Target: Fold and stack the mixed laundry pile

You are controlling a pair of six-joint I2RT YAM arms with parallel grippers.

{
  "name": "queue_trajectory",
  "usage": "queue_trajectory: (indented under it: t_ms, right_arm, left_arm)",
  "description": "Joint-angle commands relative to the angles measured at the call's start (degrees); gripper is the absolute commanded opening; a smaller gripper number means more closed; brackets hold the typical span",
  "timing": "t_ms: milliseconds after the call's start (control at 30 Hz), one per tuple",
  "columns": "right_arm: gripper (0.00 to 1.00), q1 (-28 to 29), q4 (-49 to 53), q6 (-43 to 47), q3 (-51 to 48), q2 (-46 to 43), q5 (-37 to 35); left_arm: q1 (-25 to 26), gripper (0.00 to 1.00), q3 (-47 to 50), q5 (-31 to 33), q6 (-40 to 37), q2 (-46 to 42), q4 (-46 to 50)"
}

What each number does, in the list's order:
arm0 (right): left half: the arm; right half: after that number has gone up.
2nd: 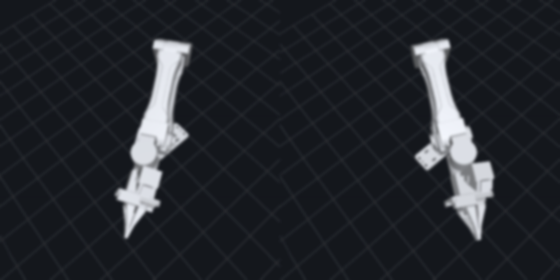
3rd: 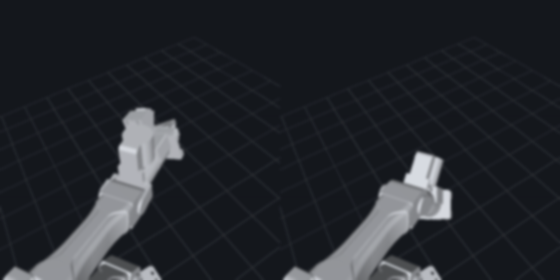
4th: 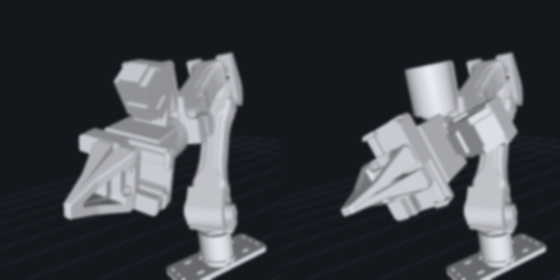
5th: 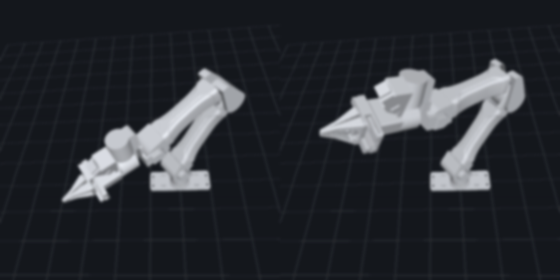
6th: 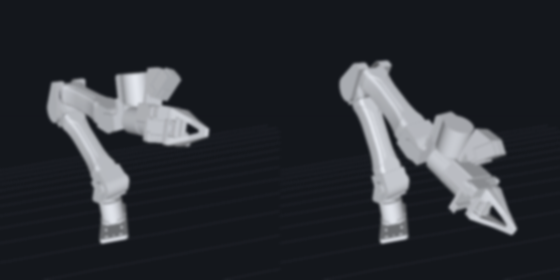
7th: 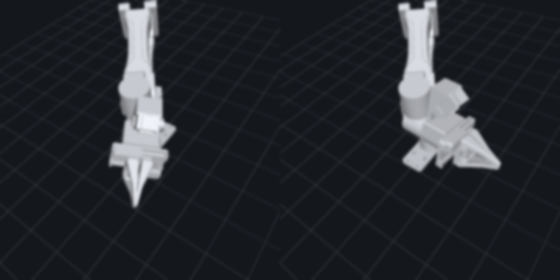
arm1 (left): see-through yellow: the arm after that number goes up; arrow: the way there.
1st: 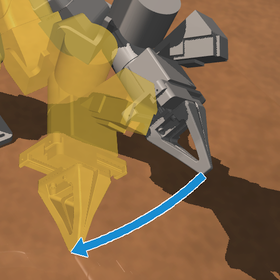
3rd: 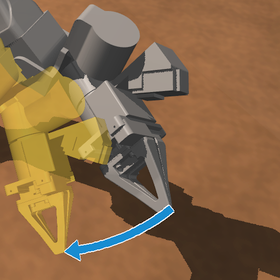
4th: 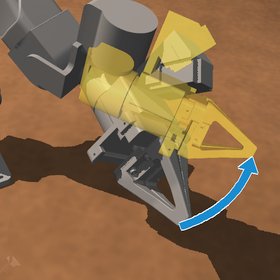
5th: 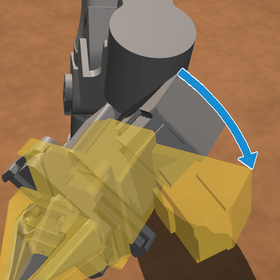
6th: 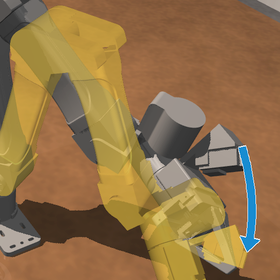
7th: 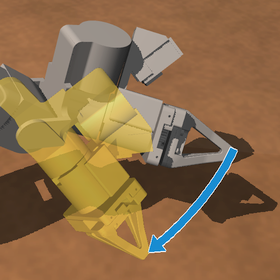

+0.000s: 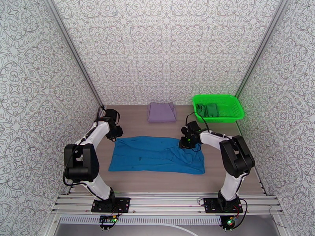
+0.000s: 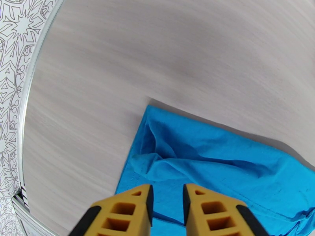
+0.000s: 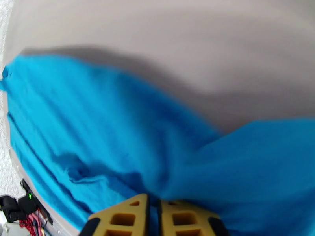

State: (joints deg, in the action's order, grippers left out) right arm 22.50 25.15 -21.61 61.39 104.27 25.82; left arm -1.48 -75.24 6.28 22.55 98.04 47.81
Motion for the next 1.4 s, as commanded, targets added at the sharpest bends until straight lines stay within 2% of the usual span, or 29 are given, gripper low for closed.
queue_trajectory:
  t_ms: [0,233,433,633,800,967,1067,1367]
  right_arm:
    - [0.13,2.53,-2.31,-1.73,-4.96,-6.14,4.92]
    - [0.14,7.12,0.16,-4.98,-17.87,-18.72,2.77]
    - [0.14,8.87,2.45,-8.66,-26.96,-27.00,2.16]
    - [0.18,8.79,9.49,-7.74,-24.01,-33.09,-1.30]
    - [0.18,7.47,12.38,-5.06,-13.63,-29.85,-6.33]
    - [0.09,6.80,12.07,-2.96,-4.72,-22.29,-7.73]
    - [0.07,6.46,12.47,-1.73,-1.47,-19.46,-8.38]
    - [0.07,4.22,11.90,0.51,-1.35,-17.32,-7.96]
  left_arm:
    - [0.43,0.29,-0.74,0.32,0.48,0.28,0.79]
    - [1.03,0.29,-0.88,0.57,0.66,-0.81,1.19]
    - [1.16,0.30,-0.10,1.04,0.75,-0.84,0.93]
    - [0.81,0.31,-0.92,0.90,-0.13,2.68,-0.22]
    - [0.71,0.29,-5.69,0.41,-1.19,9.63,-1.75]
    - [1.16,0.06,-9.61,0.76,-1.08,14.91,-0.29]
    - [2.35,0.02,-7.04,0.87,-0.42,14.12,0.26]
    - [6.64,0.02,6.55,4.40,5.31,7.51,0.80]
